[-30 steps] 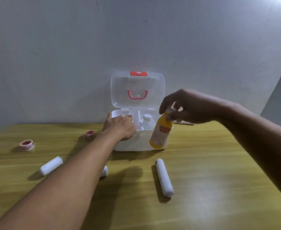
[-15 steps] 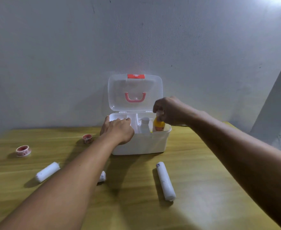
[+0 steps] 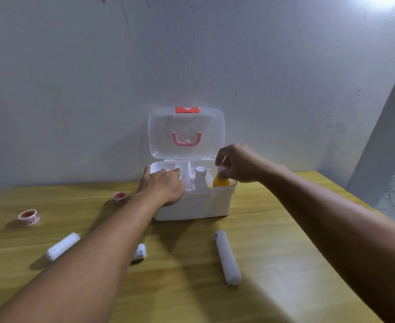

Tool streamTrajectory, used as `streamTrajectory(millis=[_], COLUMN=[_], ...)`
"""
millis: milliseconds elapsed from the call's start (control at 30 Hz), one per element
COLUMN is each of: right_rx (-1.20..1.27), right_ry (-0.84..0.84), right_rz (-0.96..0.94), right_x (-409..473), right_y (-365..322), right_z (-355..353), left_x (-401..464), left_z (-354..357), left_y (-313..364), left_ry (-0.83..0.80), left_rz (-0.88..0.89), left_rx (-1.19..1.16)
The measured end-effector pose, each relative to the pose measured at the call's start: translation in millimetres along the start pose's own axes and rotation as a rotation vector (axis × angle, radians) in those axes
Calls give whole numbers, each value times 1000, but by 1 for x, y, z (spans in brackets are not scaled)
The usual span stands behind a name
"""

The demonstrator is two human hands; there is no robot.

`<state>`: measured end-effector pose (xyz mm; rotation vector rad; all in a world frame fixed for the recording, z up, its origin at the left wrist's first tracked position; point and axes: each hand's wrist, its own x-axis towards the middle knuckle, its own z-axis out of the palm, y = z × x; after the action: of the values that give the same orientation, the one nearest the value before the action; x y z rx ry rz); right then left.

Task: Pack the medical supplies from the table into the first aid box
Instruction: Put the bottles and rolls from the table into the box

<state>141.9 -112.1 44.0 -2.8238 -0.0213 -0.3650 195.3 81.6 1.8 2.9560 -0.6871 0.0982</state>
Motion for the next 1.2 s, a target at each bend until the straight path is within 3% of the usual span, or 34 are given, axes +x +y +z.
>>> streamTrajectory(millis=[233,333,433,533,667,933,1100,1200], right_rx=[69,322,468,260,-86,-212,-351,-357], right_ry=[-46,-48,56,90,-55,-118,-149,-263], right_rz=[26,117,225,317,373,411,284,271], right_x=[-2,-3,0,11,20,31,27,12], right_y=[0,10,33,59,91,118,108,84], right_z=[-3,-22,-31,-17,18,62,58,44], left_x=[-1,-1,1,5,10,24,22,20], left_z=[0,-7,-17,-22,-13,10,11,9], left_y=[0,1,9,23,42,37,39,40], left_ry=[27,80,163,177,140,106,110,101], left_rz=[-9,-18,-7,109,224,210,208,198], left_rx=[-84,-149,-275,-352,-394,-434,-414,-410])
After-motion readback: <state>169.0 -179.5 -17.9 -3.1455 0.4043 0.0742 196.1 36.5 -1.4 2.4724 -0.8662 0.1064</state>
